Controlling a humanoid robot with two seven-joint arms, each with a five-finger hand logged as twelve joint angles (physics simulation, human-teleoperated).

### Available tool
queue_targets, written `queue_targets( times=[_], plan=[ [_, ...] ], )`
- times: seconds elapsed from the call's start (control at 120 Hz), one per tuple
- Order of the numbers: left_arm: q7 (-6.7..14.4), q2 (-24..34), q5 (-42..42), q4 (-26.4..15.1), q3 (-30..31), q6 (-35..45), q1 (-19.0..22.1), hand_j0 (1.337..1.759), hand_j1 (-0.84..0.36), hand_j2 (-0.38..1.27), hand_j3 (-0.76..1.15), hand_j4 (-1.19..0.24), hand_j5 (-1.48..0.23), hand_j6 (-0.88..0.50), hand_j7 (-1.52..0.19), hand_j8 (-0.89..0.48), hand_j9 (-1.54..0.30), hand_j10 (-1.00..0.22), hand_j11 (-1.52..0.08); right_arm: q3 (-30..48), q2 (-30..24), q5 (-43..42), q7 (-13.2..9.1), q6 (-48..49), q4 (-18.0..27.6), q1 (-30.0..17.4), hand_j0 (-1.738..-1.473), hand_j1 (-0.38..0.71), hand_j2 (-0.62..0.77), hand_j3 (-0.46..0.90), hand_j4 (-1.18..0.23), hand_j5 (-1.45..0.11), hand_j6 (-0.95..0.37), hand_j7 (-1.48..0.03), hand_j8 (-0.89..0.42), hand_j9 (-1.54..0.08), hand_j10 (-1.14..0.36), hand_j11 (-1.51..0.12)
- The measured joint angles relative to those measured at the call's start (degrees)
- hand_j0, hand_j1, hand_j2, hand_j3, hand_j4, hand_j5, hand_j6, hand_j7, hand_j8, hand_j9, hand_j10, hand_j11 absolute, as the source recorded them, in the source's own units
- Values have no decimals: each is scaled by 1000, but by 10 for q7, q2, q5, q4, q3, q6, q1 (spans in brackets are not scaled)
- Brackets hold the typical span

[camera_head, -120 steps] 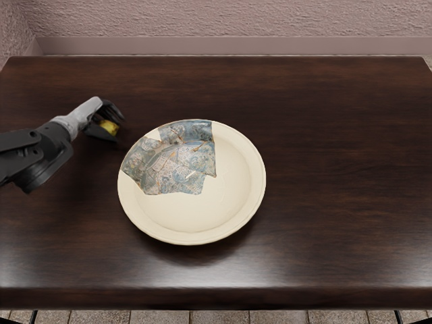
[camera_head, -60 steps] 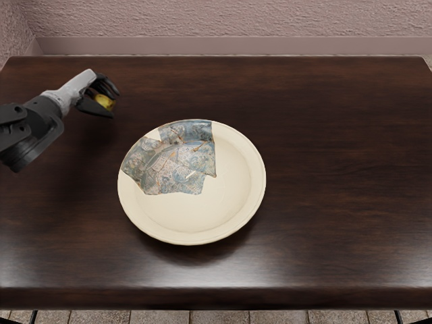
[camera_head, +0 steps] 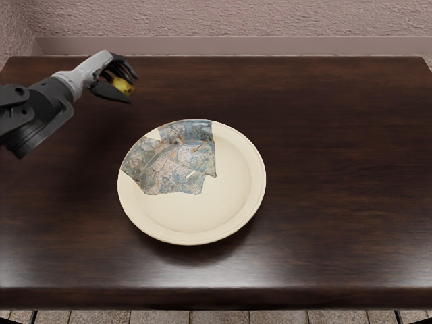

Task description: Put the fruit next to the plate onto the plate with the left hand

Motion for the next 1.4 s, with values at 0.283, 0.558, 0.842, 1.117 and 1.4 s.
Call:
queue_targets(
  times=[0.283, 0.558, 0.842, 1.117, 1.4],
  plan=[
    [13, 3, -6, -89, -3, 3, -19, 1654, -284, 139, 0, -631, -885, -614, -878, -371, -860, -476, -859, 0, 0, 0, 0, 0, 0, 0, -1658, -329, -3, 0, -17, -22, -16, -22, -17, -22, -17, -22],
    [14, 41, -9, -174, -12, 5, -21, 1655, -299, 163, 0, -644, -895, -600, -896, -357, -870, -464, -870, 0, 0, 0, 0, 0, 0, 0, -1658, -329, -4, 0, -17, -22, -16, -22, -17, -22, -17, -22],
    [14, 42, -9, -225, -13, 6, -17, 1655, -308, 169, 0, -654, -907, -588, -912, -346, -883, -453, -883, 0, 0, 0, 0, 0, 0, 0, -1658, -329, -4, 0, -17, -22, -16, -22, -17, -22, -17, -22],
    [14, 33, -8, -238, -9, 7, 0, 1655, -318, 183, 0, -666, -915, -580, -919, -332, -889, -439, -895, 0, 0, 0, 0, 0, 0, 0, -1658, -329, -4, 0, -17, -22, -16, -22, -17, -22, -17, -22],
    [14, 18, -8, -239, -8, 7, 16, 1655, -340, 249, 0, -666, -921, -587, -918, -324, -892, -441, -900, 0, 0, 0, 0, 0, 0, 0, -1658, -329, -4, 0, -17, -22, -16, -22, -17, -22, -17, -22]
  ],
)
